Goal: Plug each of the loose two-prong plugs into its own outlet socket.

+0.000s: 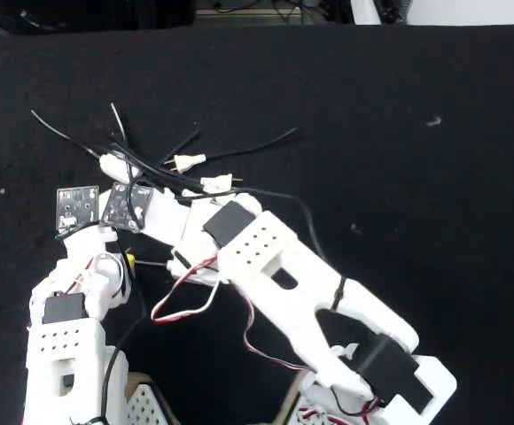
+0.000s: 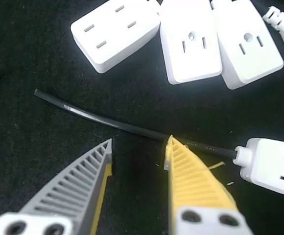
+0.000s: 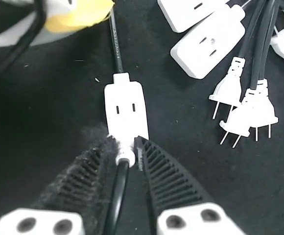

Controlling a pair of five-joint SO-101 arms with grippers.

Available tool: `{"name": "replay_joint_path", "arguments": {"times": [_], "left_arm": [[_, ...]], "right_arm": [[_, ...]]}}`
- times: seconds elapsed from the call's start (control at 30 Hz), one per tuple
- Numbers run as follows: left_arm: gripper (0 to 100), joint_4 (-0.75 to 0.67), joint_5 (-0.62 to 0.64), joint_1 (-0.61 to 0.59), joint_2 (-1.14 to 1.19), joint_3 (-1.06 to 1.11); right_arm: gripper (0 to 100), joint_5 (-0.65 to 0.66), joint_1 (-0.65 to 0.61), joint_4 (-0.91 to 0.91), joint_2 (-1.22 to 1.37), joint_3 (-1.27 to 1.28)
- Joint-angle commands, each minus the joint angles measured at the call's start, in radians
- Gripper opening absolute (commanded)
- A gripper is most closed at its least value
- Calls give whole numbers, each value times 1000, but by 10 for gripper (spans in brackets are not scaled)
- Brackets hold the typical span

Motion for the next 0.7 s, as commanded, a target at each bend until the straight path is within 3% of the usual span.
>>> {"name": "replay_joint_path", "arguments": {"times": [0.0,0.67], "left_arm": [[180,-11,11,-8,-9,-19],[180,-11,11,-10,-9,-19]], "right_arm": [[11,3,41,-29,-2,-50],[11,-8,32,-32,-2,4]]}}
